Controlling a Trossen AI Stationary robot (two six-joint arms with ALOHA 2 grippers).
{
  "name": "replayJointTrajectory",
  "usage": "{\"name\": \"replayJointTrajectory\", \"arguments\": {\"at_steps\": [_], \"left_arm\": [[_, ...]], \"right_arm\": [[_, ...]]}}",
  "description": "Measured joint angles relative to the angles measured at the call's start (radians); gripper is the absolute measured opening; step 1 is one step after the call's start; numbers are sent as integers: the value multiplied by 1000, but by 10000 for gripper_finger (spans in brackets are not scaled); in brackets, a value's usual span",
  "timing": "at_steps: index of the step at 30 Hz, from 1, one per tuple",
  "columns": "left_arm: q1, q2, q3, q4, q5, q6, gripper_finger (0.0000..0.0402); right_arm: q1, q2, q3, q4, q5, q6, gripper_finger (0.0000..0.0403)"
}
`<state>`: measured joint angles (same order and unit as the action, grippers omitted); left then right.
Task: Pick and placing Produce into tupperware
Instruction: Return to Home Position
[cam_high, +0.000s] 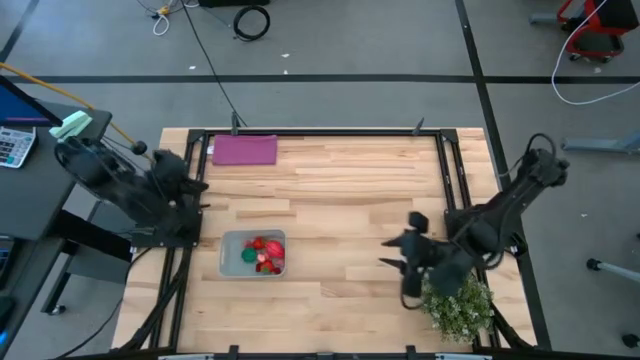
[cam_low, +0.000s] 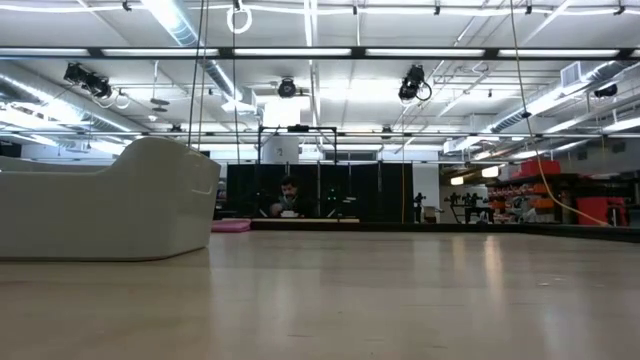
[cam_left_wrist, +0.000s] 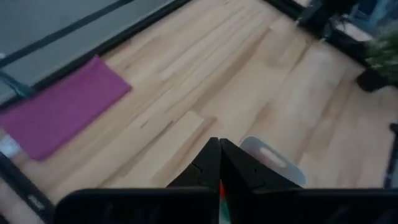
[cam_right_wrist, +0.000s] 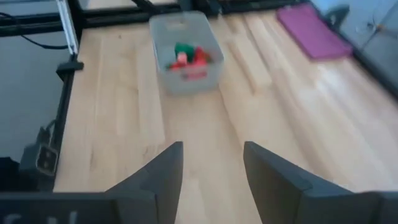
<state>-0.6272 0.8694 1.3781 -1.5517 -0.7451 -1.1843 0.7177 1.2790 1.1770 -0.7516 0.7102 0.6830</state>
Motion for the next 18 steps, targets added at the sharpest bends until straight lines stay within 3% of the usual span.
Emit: {"name": "replayJointTrajectory", "arguments": {"at_steps": [3, 6, 9, 12, 15, 18], "left_arm": [[-15, -40, -196, 176, -30, -32, 6], [-12, -63, -393, 540, -35, 114, 7], [33, -73, -534, 953, -8, 375, 21], [121, -98, -605, 1262, 124, 599, 34], [246, -109, -618, 1408, 291, 789, 39], [384, -140, -572, 1367, 396, 875, 36]], "right_arm": [[82, -78, -159, 55, 44, 127, 177], [99, -158, -246, 137, 52, 126, 176], [73, -218, -296, 229, 66, -29, 177], [9, -243, -320, 292, 44, -224, 178], [-73, -250, -323, 335, 40, -348, 177], [-157, -272, -323, 331, -8, -399, 176]]}}
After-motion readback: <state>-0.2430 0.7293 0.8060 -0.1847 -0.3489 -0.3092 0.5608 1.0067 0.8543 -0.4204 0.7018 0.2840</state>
